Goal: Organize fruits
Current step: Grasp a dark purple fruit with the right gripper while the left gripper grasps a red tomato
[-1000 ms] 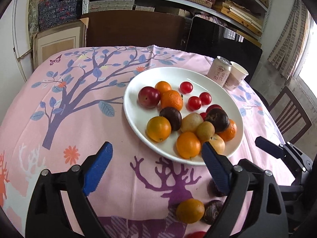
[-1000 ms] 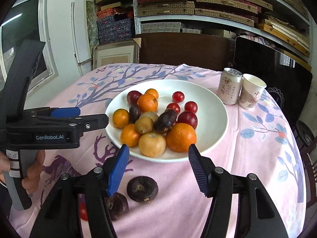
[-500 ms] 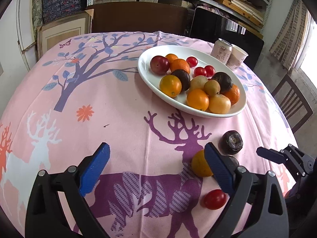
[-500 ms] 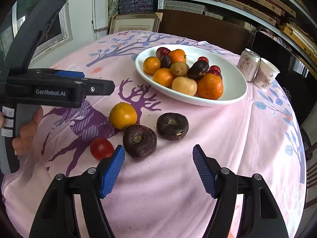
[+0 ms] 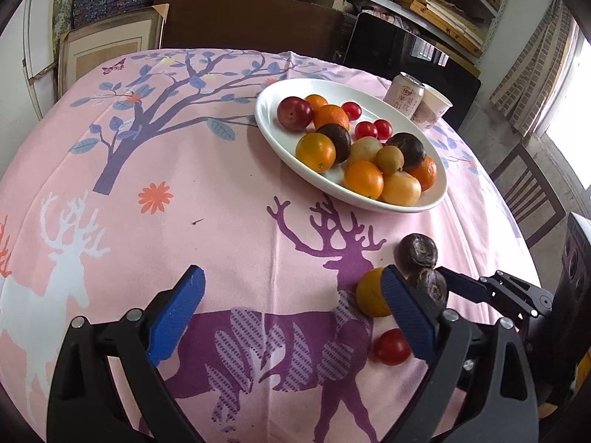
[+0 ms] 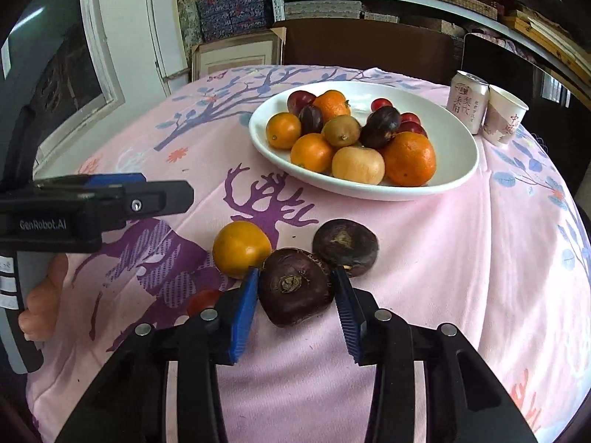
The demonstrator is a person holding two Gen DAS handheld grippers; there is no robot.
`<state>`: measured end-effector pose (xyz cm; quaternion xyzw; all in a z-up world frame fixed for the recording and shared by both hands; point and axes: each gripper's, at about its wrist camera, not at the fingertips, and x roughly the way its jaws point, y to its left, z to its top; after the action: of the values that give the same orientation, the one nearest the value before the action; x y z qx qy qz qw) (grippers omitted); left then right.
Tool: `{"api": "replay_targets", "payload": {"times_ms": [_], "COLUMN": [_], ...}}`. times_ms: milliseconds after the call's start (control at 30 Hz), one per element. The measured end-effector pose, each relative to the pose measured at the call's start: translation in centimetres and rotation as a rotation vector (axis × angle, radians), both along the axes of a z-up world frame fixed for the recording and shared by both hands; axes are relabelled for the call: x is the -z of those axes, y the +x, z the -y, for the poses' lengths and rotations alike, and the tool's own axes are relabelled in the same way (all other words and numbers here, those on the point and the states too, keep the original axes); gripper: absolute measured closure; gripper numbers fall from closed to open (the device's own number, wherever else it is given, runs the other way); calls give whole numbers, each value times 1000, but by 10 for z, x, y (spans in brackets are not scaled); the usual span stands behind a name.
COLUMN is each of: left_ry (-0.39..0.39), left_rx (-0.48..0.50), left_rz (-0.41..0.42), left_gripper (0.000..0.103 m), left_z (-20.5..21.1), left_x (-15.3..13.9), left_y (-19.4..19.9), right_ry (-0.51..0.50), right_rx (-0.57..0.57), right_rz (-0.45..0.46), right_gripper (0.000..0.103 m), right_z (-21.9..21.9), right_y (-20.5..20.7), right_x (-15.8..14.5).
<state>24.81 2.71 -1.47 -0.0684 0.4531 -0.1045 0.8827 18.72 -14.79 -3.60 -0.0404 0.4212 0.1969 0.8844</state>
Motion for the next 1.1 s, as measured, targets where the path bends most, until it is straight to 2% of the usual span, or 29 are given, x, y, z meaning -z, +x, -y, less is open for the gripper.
{"api": "replay_targets", "payload": {"times_ms": [100, 167, 433, 533, 633, 700, 733, 767, 900, 1000, 1100], "left_ry": [7, 44, 147, 137, 141, 120, 105, 113, 177, 142, 109], "left_rx": [57, 91, 250, 304, 303, 313, 325, 330, 359, 366, 329], "left_rz": [-5, 7, 28, 3, -12, -42, -49, -35, 16, 20, 29], "left_gripper": [9, 9, 12, 28, 41, 58, 62, 72, 75, 75, 75], "left_z": [12, 24, 66, 74, 76, 76, 77, 79, 90, 90, 84], "left_x": [0, 1, 7, 14, 22, 28, 29, 30, 28, 22, 12], "left_y": [-5, -11, -41, -43, -42, -40, -40, -41, -51, -53, -51], "right_ry": [46, 63, 69, 80, 96, 103, 102, 100, 93, 89, 103], "right_rx": [62, 97, 124, 122, 128, 130, 129, 129, 136, 145, 155], "right_rz": [19, 39, 39, 50, 90, 94, 93, 89, 69, 71, 82], "right_gripper": [61, 61, 61, 61, 61, 61, 61, 61, 61, 61, 61], "right_z": [24, 36, 48, 49, 51, 53, 52, 52, 52, 52, 54], "right_y": [0, 0, 6, 4, -1, -2, -2, -1, 3, 3, 3], "right_x": [-8, -13, -11, -14, -22, -24, -23, -23, -18, -17, -19]}}
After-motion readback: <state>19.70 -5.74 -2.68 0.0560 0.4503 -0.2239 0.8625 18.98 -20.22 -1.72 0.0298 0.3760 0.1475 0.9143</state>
